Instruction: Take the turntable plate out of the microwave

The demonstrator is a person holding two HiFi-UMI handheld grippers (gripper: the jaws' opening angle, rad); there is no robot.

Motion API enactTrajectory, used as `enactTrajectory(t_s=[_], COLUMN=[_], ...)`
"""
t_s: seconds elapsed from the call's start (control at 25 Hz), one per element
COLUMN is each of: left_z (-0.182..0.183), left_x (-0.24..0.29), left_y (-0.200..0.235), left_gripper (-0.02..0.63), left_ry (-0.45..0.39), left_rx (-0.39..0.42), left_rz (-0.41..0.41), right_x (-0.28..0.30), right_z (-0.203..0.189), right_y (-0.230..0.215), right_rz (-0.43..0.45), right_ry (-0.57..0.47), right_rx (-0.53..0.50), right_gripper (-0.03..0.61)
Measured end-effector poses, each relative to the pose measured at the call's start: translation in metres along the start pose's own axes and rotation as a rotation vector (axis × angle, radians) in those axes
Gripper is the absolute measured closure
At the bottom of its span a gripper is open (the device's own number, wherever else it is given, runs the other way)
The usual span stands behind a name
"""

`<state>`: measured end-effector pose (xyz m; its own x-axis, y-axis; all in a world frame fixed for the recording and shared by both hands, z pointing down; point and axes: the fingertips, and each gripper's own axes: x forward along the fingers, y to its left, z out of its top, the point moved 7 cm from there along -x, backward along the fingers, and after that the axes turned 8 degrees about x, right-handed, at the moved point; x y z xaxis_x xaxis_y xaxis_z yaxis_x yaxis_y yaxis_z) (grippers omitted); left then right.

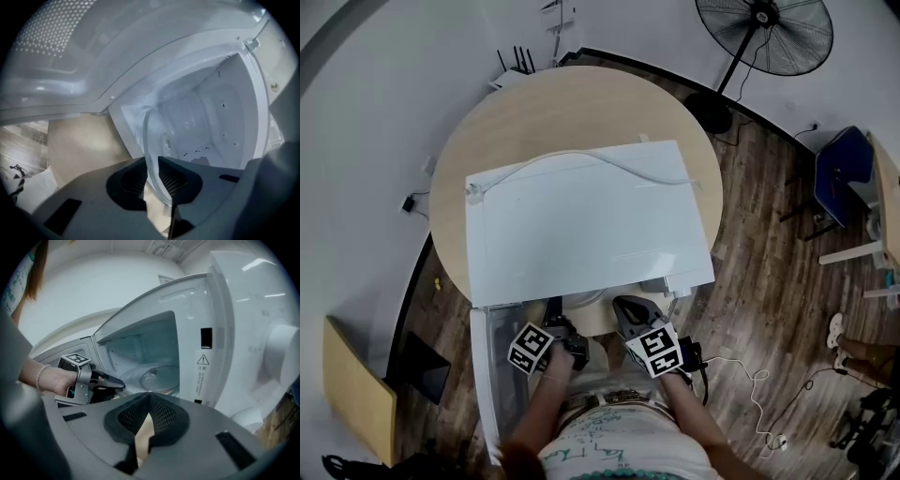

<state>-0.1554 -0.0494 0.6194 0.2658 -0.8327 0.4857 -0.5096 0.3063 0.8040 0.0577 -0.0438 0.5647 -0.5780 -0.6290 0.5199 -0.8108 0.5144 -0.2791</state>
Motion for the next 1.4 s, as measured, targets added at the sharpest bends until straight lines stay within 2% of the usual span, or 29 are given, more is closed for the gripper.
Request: enactTrajectory(t_s=[0.24, 0.48, 0.64, 0.88, 1.12, 1.4], left_z=[-0.001, -0.003, -0.011, -0.021, -0.027, -0.036], left_x=[-0.01, -0.023, -0.032, -0.047, -0.059, -0.068], left_y=[0.0, 0.001, 0.0, 0.002, 0.01, 0.019], left_gripper=[0.548, 0.552, 0.555, 0.555, 0.554, 0.552], left_ry=[0.008, 0.004, -0.023, -0.029, -0.007, 0.03], left_rx=[-0.021, -0.012, -0.021, -0.033, -0.035, -0.047], left_rz=[-0.058, -0.069, -0.058, -0.036, -0.036, -0.057], right_x=[-0.005, -0.001, 0.007, 0.019, 0.034, 0.05], right_z=[-0.007, -0.016, -0.02, -0.029, -0.032, -0.031], right_y=[0.005, -0.008, -0.02, -0.034, -0.035, -0.031], right_rz=[0.001, 0.069, 0.13, 0.145, 0.211, 0.227], right_ry=[-0.047, -0.079, -0.048, 0.007, -0.006, 0.034], right_rx=[0.189, 0.495, 0.654, 0.791, 0.926, 0.896], right_gripper=[0.587, 0.524, 0.466, 0.4, 0.404, 0.431])
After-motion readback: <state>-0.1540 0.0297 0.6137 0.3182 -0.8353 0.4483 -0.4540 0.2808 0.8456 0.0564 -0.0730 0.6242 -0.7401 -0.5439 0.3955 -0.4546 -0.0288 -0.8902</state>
